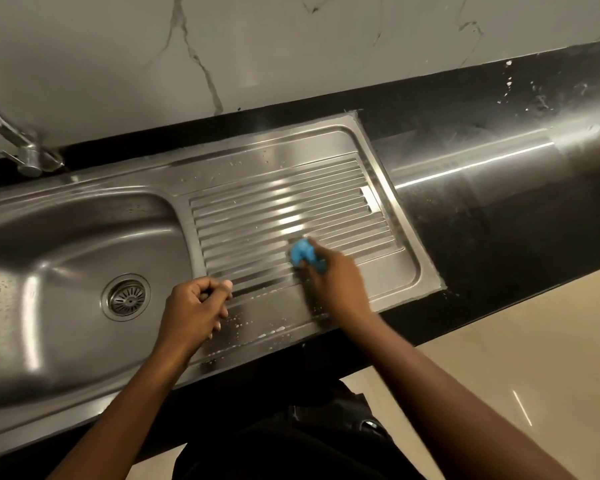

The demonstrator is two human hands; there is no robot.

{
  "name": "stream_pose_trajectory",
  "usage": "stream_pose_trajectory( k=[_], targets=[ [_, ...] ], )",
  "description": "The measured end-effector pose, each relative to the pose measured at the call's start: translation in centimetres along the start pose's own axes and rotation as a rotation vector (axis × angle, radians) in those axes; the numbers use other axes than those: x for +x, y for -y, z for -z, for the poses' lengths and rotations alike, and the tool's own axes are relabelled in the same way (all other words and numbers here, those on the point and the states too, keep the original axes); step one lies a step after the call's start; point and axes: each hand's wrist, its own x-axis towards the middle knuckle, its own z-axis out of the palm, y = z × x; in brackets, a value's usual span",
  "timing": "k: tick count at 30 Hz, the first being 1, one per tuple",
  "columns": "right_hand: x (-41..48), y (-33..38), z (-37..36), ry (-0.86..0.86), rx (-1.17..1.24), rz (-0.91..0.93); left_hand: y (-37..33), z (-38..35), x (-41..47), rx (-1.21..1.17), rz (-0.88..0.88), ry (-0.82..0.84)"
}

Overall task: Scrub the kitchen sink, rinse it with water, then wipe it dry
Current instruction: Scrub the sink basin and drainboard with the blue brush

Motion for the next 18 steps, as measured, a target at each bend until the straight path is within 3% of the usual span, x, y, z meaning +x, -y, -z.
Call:
stream_pose_trajectory(
  k=[4, 7, 14, 18],
  targets=[
    [-2.2, 4.6, -5.7, 0.137, -0.102, 0.136, 0.3, 1.4, 0.0, 0.007, -0.006, -0.010],
    [-1.9, 3.9, -4.0, 0.151, -0.129, 0.107, 0.6, 2.4, 0.1, -0.003, -0.002, -0.011],
    [2.7, -4.7, 7.8, -0.110, -0.136, -0.152, 1.6, 4.1, -0.5, -0.023, 0.021, 0.004],
    [2.8, -3.6, 6.4, -0.177, -0.105, -0.181, 2.2, 5.0, -0.9, -0.038, 0.032, -0.024]
  ],
)
